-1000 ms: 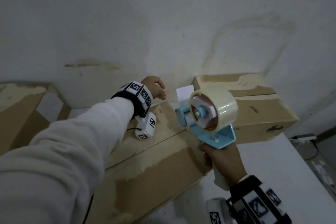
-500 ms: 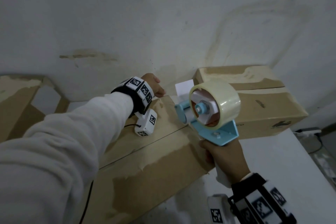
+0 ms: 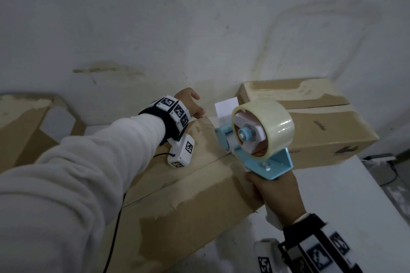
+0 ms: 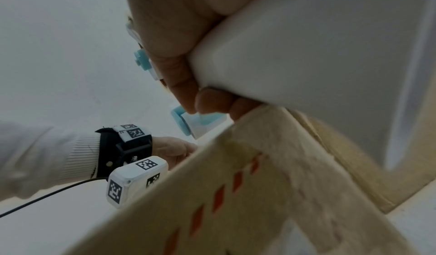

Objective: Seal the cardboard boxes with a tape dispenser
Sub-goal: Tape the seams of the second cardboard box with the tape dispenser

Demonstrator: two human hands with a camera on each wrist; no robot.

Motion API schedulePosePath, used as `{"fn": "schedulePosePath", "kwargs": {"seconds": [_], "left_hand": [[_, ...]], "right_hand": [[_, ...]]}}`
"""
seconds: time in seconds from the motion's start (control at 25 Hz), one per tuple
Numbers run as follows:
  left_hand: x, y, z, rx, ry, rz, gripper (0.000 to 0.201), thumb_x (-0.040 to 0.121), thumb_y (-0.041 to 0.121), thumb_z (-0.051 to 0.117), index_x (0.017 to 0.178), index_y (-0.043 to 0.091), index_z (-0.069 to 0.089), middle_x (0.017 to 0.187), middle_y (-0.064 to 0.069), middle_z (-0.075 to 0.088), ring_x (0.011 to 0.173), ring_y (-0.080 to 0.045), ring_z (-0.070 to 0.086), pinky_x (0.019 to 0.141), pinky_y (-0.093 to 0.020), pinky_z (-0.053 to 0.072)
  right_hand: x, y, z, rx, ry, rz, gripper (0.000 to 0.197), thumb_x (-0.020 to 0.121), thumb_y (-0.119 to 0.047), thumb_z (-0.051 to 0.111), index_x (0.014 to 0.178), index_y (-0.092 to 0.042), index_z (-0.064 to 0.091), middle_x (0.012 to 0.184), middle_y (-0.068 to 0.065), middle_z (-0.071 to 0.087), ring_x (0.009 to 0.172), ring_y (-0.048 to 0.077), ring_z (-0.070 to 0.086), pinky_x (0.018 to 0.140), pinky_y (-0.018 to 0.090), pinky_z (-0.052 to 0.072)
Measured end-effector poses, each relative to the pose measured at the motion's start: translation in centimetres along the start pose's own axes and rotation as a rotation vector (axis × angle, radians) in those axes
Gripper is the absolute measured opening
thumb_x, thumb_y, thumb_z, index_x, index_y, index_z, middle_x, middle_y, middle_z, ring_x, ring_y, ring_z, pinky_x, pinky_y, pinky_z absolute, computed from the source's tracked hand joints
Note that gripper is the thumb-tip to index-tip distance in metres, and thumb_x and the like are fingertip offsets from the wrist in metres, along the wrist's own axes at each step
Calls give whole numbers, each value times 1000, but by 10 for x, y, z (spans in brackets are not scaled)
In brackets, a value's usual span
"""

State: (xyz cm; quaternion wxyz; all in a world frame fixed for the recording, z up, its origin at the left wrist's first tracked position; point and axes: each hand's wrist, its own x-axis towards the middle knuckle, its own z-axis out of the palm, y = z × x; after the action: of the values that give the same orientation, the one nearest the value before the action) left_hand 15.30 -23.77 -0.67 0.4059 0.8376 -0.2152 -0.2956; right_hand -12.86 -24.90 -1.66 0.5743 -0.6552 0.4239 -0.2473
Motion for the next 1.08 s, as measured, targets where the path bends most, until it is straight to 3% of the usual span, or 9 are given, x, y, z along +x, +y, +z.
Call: {"fn": "schedulePosePath", "kwargs": {"seconds": [0.12, 0.28, 0.36, 0.44, 0.52, 0.72, 0.84, 0.96, 1.08], "left_hand": [[2, -3, -1, 77, -44, -11, 51, 76, 13, 75, 122, 8, 51, 85, -10, 67, 83, -23, 66, 82, -35, 55], [-2, -3, -4, 400, -145, -56, 63, 85, 38, 65, 134, 2, 46, 129, -16, 56, 116, -29, 55, 101, -36, 44], [-9, 4, -7, 580, -151, -28, 60, 86, 43, 61, 126, 0, 52, 118, -14, 58, 106, -24, 56, 95, -30, 44], [-15, 11, -7, 599, -133, 52, 33, 88, 31, 62, 107, 4, 63, 103, -11, 60, 92, -21, 54, 83, -28, 42], [-23, 16, -2, 643, -156, 119, 28, 93, 18, 53, 107, -2, 66, 104, -14, 64, 91, -24, 56, 79, -30, 43], [-59, -3, 26, 884, -209, 181, 53, 99, 33, 36, 146, 13, 24, 141, -16, 41, 125, -33, 45, 101, -38, 38], [-69, -13, 33, 1037, -125, 162, 57, 97, 38, 37, 147, 19, 17, 148, -15, 29, 134, -35, 33, 109, -45, 29], [-77, -6, 29, 1048, -175, 63, 62, 94, 35, 47, 148, 23, 20, 153, -13, 23, 138, -35, 28, 112, -47, 25], [-62, -12, 38, 1152, -267, 63, 80, 82, 51, 52, 145, 39, 4, 154, -6, 23, 134, -36, 33, 103, -52, 37]], "right_hand": [[-1, 0, 0, -19, 7, -7, 28, 68, 4, 69, 51, -9, 50, 42, 4, 55, 41, 17, 48, 50, 32, 41], [-1, -1, 0, -28, 9, -12, 27, 68, 4, 69, 52, -8, 51, 41, 2, 55, 40, 14, 48, 46, 30, 40], [-1, 1, 0, -36, 16, -15, 26, 68, 3, 69, 53, -7, 51, 43, 3, 55, 43, 16, 49, 47, 30, 40], [-1, 3, 1, -15, 27, -16, 25, 67, 3, 70, 55, -9, 52, 45, 1, 57, 47, 18, 51, 49, 30, 40], [0, 4, 1, 3, 33, -14, 27, 66, 2, 71, 56, -15, 52, 47, -2, 58, 50, 18, 52, 51, 29, 40], [0, 2, 3, -63, 11, -37, 20, 60, -9, 70, 58, -18, 52, 58, 1, 62, 57, 22, 56, 56, 33, 44], [1, -8, 3, -151, -39, -55, 18, 58, -10, 67, 55, -17, 50, 62, 10, 62, 59, 24, 56, 58, 36, 45], [-2, -17, 0, -131, -62, -5, 25, 65, 1, 66, 50, -12, 51, 44, 6, 54, 43, 22, 50, 50, 32, 41], [-11, -17, -13, -121, -103, 40, 21, 65, 1, 64, 53, -11, 52, 40, 4, 49, 38, 21, 45, 47, 30, 39]]}}
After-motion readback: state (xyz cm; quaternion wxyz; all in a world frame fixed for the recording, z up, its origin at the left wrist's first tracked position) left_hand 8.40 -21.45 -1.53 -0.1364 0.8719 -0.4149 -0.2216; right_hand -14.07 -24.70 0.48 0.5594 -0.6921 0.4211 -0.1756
